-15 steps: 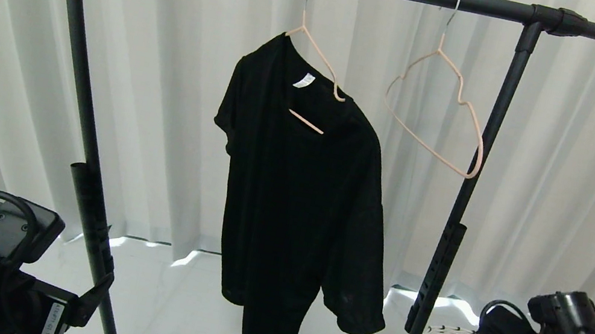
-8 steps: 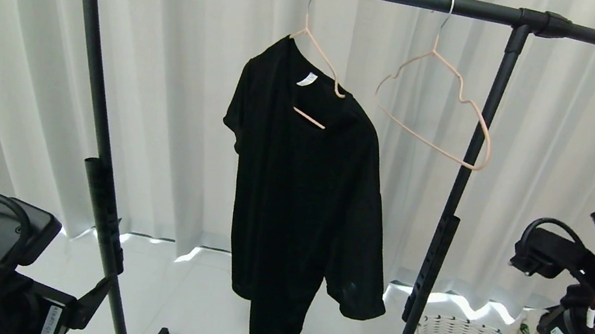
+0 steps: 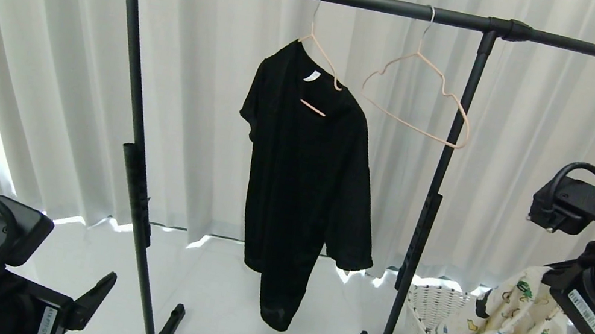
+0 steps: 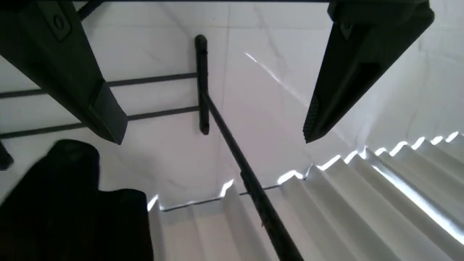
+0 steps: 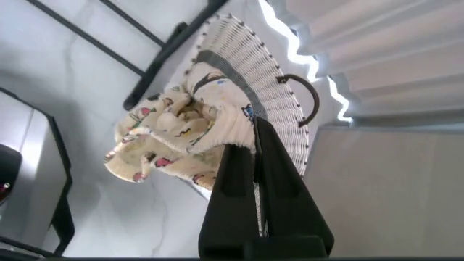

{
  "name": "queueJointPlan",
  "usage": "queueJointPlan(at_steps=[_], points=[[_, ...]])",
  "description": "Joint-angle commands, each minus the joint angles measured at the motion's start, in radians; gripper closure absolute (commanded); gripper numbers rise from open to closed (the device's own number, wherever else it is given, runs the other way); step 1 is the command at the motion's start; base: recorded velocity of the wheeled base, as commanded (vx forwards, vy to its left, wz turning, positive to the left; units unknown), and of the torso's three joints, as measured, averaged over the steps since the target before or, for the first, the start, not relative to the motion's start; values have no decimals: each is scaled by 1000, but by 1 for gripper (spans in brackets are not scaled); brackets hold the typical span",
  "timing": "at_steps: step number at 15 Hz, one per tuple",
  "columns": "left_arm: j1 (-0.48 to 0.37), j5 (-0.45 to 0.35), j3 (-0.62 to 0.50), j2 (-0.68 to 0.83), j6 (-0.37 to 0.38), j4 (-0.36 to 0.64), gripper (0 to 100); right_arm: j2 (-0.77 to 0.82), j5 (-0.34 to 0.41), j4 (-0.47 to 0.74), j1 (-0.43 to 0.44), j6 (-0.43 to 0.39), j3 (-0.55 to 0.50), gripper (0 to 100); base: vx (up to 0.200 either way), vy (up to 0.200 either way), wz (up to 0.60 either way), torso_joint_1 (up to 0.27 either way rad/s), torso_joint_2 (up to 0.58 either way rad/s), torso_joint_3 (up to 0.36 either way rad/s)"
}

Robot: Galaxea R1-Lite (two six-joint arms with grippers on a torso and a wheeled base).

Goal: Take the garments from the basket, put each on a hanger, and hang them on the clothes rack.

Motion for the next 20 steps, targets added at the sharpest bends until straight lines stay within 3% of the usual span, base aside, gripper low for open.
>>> queueJointPlan(at_steps=[1,3,4,5,8,9,12,17,20], points=[[-94,-39,-39,-7,-39,-1,0,18,3,1,40,12,-40,100,0,0,0,0,0,0],[-199,-107,-130,11,-125,1,0,43,68,-4,103,87,-83,100,0,0,0,0,0,0],[-237,-131,-165,43,-129,1,0,55,103,-7,136,122,-101,100,0,0,0,0,0,0],[-264,-134,-182,65,-131,1,0,63,115,-13,156,135,-111,100,0,0,0,0,0,0],[-478,-148,-277,181,-140,-1,0,112,128,-106,221,142,-132,100,0,0,0,0,0,0],[-518,-182,-288,210,-175,-1,0,119,128,-123,228,144,-134,100,0,0,0,0,0,0],[-527,-299,-321,305,-329,-1,0,130,137,-139,231,144,-138,100,0,0,0,0,0,0],[-524,-415,-501,562,-375,-1,0,107,201,-145,254,164,-135,100,0,0,0,0,0,0],[-521,-417,-605,706,-448,-1,0,92,210,-145,267,184,-138,100,0,0,0,0,0,0]])
